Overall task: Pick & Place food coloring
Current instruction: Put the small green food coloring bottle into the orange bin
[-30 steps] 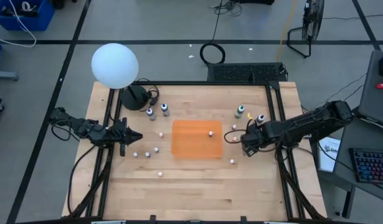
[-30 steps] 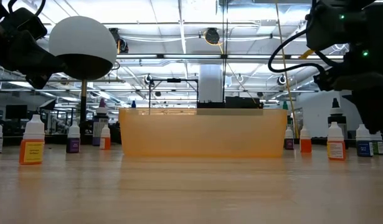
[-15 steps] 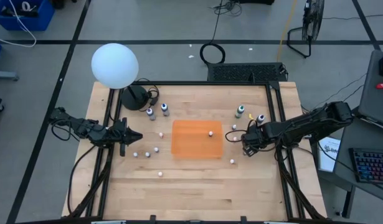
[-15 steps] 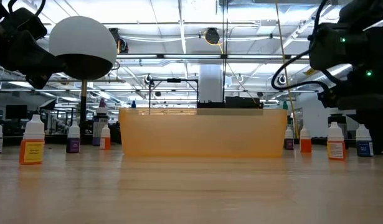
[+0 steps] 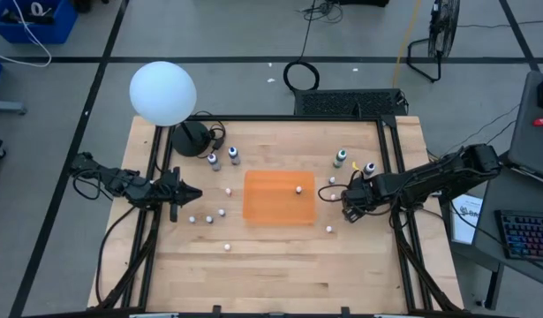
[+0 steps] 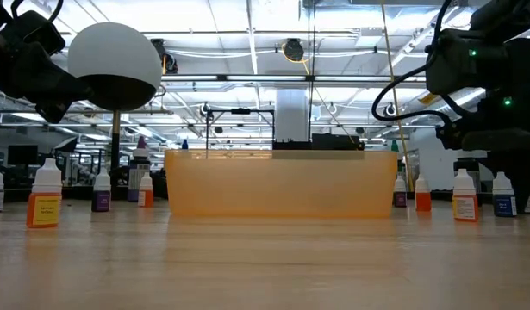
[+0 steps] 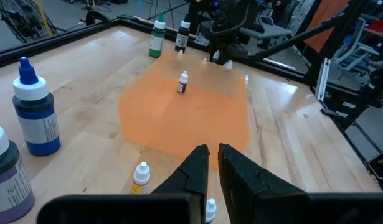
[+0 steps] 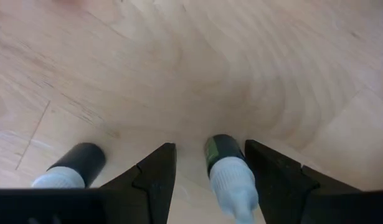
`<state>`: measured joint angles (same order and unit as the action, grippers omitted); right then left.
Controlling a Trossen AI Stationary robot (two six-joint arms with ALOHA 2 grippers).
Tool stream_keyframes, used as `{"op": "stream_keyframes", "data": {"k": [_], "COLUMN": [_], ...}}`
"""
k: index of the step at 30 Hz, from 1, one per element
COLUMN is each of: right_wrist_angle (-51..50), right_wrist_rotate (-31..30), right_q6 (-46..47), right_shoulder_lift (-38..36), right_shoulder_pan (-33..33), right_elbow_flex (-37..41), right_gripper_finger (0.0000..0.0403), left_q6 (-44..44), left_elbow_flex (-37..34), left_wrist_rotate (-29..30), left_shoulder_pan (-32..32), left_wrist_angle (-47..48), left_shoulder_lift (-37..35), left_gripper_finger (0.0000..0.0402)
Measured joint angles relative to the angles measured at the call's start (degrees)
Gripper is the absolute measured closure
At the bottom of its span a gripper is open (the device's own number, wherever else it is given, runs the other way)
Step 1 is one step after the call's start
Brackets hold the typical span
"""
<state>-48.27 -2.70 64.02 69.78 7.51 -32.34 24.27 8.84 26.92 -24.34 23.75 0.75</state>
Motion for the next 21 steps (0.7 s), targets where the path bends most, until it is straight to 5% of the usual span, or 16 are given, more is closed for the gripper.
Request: {"op": "stream_keyframes", "data": {"k": [14, 21], "right_wrist_angle": [0.0, -1.3], "right_wrist_rotate": [0.0, -0.6], "right_q6": [-1.3, -4.8], "right_shoulder_lift": [0.0, 0.0], "right_shoulder_pan": [0.0, 0.0], "right_elbow_flex": [0.0, -2.2], "right_gripper_finger": [0.0346, 0.0347], "left_q6": [0.0, 0.0], "left_elbow_flex": [0.0, 0.0], "left_wrist_rotate": [0.0, 0.0], "left_shoulder_pan": [0.0, 0.0], "left_wrist_angle": [0.0, 0.0], "left_shoulder_lift": [0.0, 0.0], "left_gripper_finger": [0.0360, 0.0360]}}
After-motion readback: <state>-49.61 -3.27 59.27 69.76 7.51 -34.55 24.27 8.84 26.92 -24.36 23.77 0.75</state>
